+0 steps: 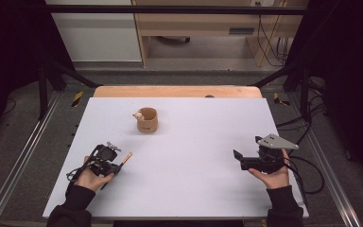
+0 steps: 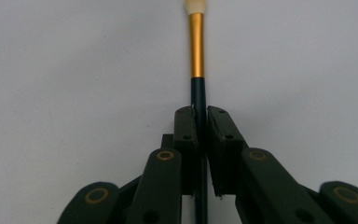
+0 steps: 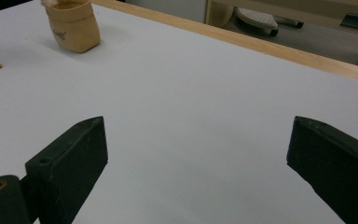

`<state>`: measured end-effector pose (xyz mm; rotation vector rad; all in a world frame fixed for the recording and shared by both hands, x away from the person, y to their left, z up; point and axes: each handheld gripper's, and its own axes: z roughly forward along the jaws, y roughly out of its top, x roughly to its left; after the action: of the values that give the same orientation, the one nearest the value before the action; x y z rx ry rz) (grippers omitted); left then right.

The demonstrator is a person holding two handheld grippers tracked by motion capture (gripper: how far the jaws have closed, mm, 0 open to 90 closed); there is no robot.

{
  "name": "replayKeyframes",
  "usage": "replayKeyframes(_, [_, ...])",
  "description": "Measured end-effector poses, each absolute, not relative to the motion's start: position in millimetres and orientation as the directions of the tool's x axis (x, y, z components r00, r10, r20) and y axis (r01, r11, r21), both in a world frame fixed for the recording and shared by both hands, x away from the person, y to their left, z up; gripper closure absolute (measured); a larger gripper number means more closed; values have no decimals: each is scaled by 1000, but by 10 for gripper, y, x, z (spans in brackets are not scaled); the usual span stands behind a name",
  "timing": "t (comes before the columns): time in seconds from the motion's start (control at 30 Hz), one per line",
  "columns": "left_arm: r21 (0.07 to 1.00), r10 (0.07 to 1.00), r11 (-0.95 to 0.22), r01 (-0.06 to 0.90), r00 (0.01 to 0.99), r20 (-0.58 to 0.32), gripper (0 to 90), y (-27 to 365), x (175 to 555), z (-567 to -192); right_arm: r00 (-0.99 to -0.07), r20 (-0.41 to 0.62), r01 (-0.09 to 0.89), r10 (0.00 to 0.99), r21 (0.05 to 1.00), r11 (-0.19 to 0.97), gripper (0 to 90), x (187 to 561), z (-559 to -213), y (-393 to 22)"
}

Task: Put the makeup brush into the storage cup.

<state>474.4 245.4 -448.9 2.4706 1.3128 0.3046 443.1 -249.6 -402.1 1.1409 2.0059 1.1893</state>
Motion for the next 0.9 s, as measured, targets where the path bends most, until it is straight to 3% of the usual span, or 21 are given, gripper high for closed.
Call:
replayKeyframes(0.5, [366,818,-546,754,574,39,828,2450,4772,-4473,-499,-26,392,866,885,252,52,4433,-4022,-2499])
replayKeyframes(0.9, [473,819,-530,704,570,69,828,2404,4701,-4201,-498,-22,392,867,886,248,51,4427,-4024,-2498])
